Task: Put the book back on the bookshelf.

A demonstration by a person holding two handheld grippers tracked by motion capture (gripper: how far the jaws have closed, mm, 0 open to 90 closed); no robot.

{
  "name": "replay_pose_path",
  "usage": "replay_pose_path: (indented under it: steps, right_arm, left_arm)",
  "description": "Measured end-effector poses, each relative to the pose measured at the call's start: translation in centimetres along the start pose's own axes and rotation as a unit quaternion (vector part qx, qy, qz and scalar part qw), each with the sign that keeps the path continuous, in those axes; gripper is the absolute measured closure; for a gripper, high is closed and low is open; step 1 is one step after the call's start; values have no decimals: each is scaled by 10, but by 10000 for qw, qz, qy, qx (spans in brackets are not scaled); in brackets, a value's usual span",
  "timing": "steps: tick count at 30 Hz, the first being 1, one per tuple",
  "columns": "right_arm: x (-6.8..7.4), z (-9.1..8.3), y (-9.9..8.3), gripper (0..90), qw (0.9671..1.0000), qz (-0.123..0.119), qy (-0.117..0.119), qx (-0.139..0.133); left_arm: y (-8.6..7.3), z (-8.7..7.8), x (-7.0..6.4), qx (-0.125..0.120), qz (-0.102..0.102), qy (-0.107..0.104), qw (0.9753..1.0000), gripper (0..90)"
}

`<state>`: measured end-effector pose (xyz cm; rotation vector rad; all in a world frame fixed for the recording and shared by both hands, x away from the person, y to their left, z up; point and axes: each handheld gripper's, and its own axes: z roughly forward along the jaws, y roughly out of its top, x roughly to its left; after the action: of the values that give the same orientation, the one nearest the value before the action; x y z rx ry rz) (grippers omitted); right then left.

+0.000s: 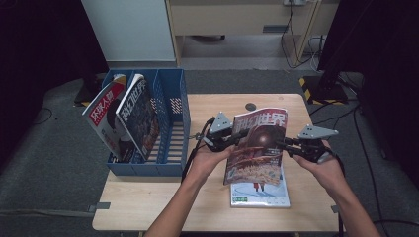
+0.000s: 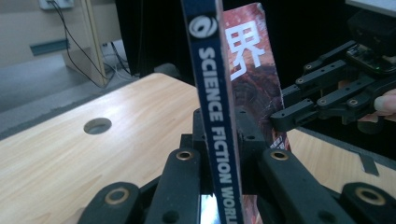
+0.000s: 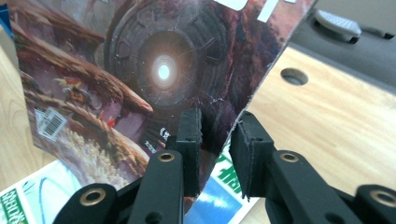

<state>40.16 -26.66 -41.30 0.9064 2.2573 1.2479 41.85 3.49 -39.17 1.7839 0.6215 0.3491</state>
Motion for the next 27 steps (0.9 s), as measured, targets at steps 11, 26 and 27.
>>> replay_pose_path:
  steps: [11, 26, 27]
  right_arm:
    - [7, -3, 9, 752, 9998, -195, -9, -41]
    - [11, -7, 16, 781, 9994, -309, -55, -136]
    - [10, -8, 17, 790, 9994, -306, -95, -153]
  left_arm:
    - [-1, -9, -1, -55, 31, -118, 9999, 803]
    - [3, -8, -7, -374, 218, 12, 9991, 836]
    - [4, -8, -7, -393, 281, 23, 9988, 835]
